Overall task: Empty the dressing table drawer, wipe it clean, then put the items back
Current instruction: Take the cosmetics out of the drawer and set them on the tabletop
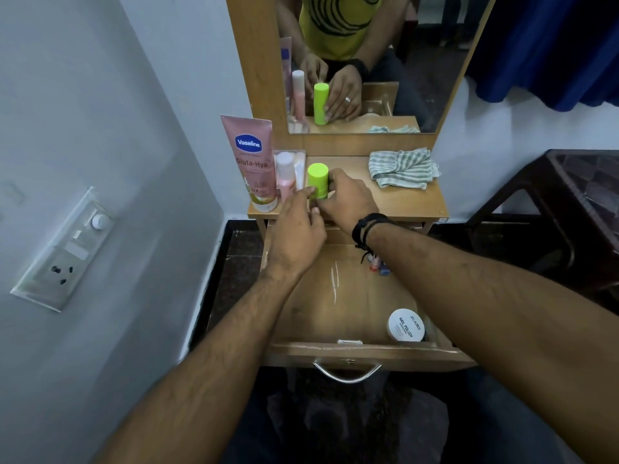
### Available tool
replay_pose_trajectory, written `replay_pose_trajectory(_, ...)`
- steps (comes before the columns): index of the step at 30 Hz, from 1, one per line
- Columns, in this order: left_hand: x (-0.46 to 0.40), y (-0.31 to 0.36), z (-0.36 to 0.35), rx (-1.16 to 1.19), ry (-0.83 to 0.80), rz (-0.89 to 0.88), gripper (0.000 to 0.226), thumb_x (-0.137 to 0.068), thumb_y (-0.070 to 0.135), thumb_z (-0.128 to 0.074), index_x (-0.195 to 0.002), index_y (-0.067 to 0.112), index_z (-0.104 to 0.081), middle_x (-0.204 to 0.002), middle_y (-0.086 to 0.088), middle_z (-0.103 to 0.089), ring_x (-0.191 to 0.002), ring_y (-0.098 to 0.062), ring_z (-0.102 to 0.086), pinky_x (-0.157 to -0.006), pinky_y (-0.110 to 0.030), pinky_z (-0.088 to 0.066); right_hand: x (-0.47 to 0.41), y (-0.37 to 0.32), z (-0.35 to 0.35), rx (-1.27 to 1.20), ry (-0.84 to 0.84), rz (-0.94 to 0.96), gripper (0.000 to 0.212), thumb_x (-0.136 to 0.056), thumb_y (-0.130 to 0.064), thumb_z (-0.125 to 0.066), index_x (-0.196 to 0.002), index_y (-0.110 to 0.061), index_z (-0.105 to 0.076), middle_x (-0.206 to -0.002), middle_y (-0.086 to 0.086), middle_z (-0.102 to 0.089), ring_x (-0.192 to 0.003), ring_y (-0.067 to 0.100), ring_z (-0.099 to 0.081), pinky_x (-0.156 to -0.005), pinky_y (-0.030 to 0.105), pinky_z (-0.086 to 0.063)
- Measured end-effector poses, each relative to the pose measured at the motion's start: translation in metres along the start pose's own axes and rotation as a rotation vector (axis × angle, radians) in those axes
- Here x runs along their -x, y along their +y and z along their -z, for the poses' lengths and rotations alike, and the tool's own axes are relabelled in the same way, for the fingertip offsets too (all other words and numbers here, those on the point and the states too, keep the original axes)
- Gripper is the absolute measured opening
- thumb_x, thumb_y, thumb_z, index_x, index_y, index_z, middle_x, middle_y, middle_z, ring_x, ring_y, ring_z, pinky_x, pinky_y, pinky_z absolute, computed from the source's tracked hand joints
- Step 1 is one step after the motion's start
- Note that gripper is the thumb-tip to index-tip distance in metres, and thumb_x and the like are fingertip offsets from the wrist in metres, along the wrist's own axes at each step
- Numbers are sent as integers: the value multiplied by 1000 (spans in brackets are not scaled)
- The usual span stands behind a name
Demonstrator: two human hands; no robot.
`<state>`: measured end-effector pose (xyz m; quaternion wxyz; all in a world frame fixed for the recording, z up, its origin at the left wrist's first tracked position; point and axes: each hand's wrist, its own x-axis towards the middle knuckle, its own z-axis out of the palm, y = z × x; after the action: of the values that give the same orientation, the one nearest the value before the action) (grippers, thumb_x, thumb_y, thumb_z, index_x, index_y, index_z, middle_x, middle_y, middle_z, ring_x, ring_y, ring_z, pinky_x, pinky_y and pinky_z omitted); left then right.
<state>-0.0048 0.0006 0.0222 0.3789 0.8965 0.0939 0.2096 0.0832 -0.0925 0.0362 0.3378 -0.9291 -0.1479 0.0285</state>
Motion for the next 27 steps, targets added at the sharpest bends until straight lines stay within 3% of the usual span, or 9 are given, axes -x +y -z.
replay_pose_trajectory(3, -6, -3, 1, -32, -14, 16, 44, -98, 11, -51, -142, 9, -51, -140, -9, -57, -129, -22, -52, -107, -35, -44, -7, -4, -5, 15, -15, 21, 39, -80, -36, -68, -114, -19, -57, -106, 10, -71, -98, 36, -63, -79, 44, -53)
replay_pose_trajectory(11, -12, -8, 0, -63, -33, 47, 45, -100, 15, -51, -145, 11, -49, -143, -7, -54, -130, -20, -50, -108, -38, -44, -11, -5, -11, 40, -37, 37, 39, -79, -29, -62, -117, -21, -55, -105, 7, -72, -98, 36, -65, -81, 45, -54)
replay_pose_trajectory(20, -11, -6, 0, -76, -34, 53, 45, -100, 16, -53, -145, 10, -49, -141, -8, -54, -128, -20, -51, -105, -35, -44, -11, -6, -12, 55, -55, 26, 49, -71, -42, -52, -117, -28, -52, -107, 5, -71, -98, 35, -64, -81, 46, -55)
replay_pose_trajectory(27, -7, -5, 1, -88, -31, 37, 44, -100, 16, -54, -144, 9, -49, -141, -7, -55, -127, -18, -51, -97, -21, -36, -8, -3, -6, 104, -66, 41, 56, -82, -42, -64, -134, -28, -48, -122, -2, -68, -112, 30, -61, -91, 45, -52)
